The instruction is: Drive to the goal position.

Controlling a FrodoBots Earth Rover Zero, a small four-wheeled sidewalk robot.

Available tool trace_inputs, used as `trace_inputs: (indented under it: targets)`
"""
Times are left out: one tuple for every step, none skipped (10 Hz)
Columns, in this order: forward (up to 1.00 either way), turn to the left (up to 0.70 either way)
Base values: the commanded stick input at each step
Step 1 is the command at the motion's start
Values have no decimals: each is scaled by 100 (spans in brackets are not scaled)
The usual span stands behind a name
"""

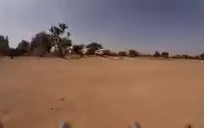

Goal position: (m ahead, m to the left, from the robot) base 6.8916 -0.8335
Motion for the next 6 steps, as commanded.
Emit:
trace_inputs:
  targets:
    - [50,0]
    - [50,0]
    - [50,0]
    - [50,0]
    - [50,0]
    - [50,0]
